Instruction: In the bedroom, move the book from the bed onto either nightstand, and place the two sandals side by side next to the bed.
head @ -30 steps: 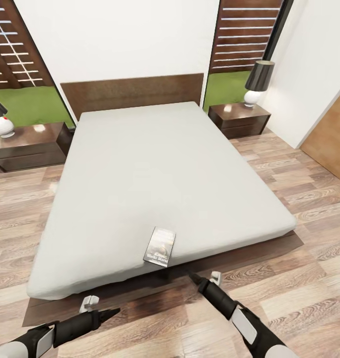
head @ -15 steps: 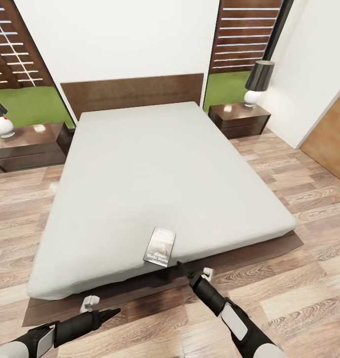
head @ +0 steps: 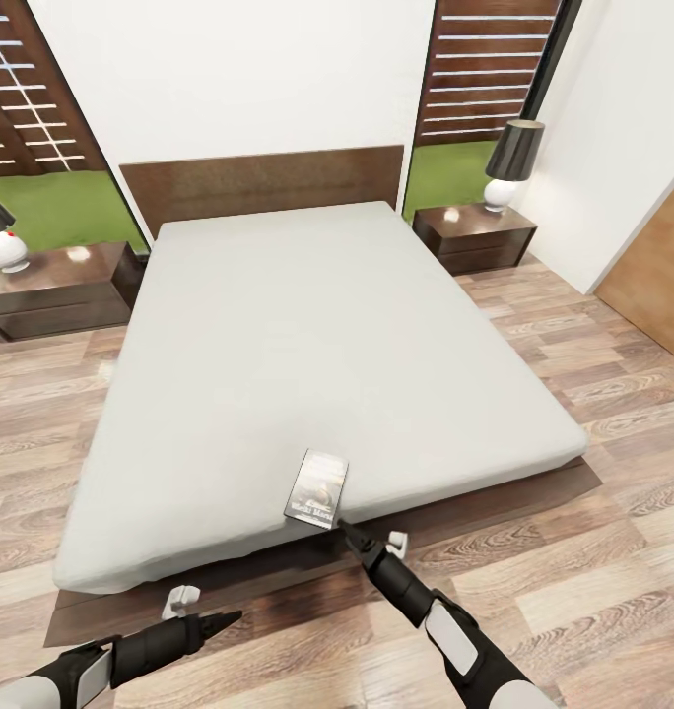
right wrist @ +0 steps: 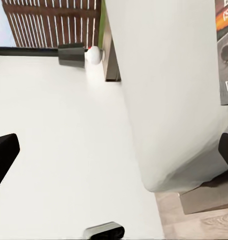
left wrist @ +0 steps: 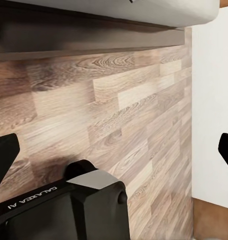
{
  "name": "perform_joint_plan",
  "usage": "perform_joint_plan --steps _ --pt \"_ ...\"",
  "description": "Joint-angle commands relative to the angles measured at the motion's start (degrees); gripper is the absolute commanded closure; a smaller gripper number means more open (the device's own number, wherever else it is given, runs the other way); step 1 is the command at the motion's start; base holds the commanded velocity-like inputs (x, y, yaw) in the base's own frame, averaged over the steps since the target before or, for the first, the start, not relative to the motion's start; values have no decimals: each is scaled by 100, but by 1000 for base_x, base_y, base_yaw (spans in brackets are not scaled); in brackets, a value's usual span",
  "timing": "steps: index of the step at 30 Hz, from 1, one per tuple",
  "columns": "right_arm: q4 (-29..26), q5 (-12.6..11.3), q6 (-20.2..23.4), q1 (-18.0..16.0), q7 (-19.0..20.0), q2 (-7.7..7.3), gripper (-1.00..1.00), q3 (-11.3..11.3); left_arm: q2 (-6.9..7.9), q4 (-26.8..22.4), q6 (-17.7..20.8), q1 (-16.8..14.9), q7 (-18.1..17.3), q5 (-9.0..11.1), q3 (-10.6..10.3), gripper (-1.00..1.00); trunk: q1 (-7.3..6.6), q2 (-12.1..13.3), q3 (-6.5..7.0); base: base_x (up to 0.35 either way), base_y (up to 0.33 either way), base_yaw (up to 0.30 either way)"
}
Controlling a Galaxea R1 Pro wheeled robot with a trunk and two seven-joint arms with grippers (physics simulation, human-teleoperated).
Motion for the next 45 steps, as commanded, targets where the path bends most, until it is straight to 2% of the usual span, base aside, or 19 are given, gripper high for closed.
perform_joint_plan --steps 1,5,12,45 --pt "0 -61 167 -3 12 -2 -100 15 0 0 26 -2 -16 30 -22 -100 0 -3 -4 0 0 0" --pt "0 -61 423 -3 18 -1 -100 15 -1 1 32 -2 -12 30 -22 -100 0 -3 -4 0 0 0" --pt "2 -62 475 -3 19 -1 -100 15 -1 3 34 -2 -10 33 -22 -100 0 -3 -4 0 0 0" --pt "2 -63 480 -3 19 -1 -100 13 -40 2 43 -2 -9 31 -22 -100 725 -1326 -596 0 0 0"
